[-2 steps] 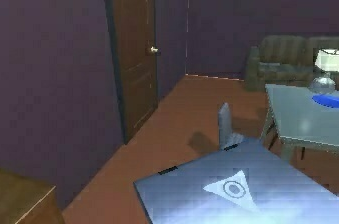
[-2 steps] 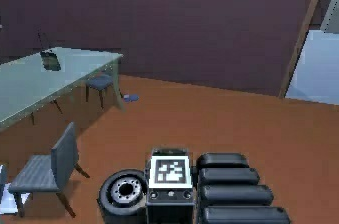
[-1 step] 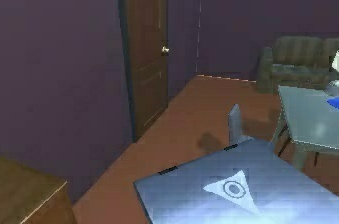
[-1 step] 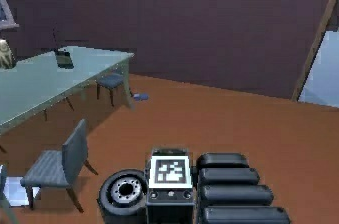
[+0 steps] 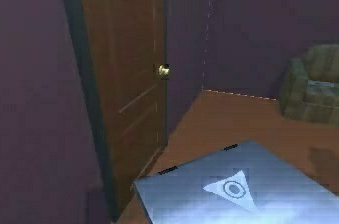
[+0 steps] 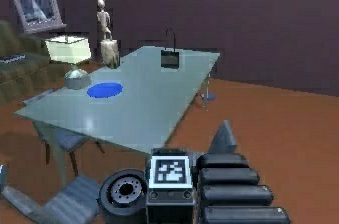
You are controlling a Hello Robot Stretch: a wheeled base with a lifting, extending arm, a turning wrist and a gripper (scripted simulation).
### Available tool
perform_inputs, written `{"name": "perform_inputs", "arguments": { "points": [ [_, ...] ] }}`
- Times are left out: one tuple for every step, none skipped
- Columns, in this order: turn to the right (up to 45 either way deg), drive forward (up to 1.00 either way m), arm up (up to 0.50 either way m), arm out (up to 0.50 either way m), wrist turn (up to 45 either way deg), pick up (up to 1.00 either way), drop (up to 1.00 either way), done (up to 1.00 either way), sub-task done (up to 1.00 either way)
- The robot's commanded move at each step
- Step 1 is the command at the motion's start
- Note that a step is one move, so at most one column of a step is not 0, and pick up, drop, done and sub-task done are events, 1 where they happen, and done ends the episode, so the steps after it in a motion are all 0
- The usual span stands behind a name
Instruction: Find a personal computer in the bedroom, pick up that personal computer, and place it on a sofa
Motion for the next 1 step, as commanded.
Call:
{"name": "perform_inputs", "arguments": {
  "points": [
    [-6.0, 0.00, 0.00, 0.00, 0.0, 0.00, 0.00, 0.00, 0.00]
  ]
}}
